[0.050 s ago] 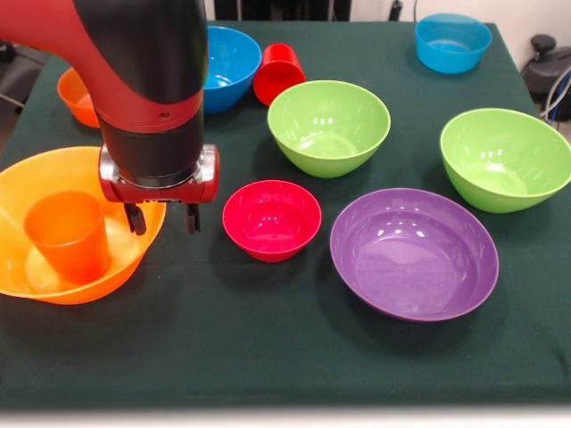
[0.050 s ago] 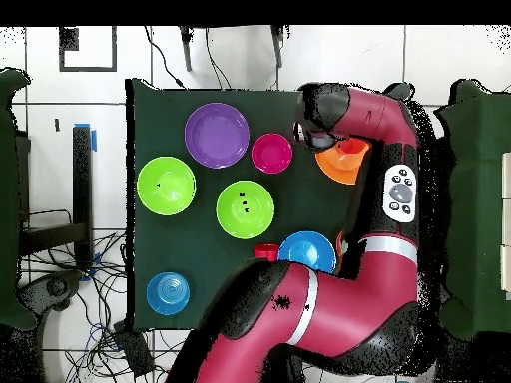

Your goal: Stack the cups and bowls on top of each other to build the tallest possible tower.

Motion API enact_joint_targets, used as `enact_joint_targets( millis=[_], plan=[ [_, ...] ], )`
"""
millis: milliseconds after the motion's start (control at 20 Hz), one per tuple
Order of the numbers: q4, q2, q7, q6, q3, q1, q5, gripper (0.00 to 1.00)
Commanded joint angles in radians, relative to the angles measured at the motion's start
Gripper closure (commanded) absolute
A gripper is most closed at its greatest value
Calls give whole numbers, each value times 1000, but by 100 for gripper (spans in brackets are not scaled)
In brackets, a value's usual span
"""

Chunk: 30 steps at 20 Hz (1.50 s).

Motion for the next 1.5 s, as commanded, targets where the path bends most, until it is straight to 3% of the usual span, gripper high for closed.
enact_joint_targets(
  millis=[50, 450, 900, 1500],
  plan=[
    [-35, 1, 64, -12, 18, 20, -29, 0],
    [-35, 5, 65, -25, 8, 24, -23, 0],
    [-26, 10, 48, -54, 52, 9, 17, 0],
    [-29, 25, 49, -67, 45, 6, 8, 0]
  ],
)
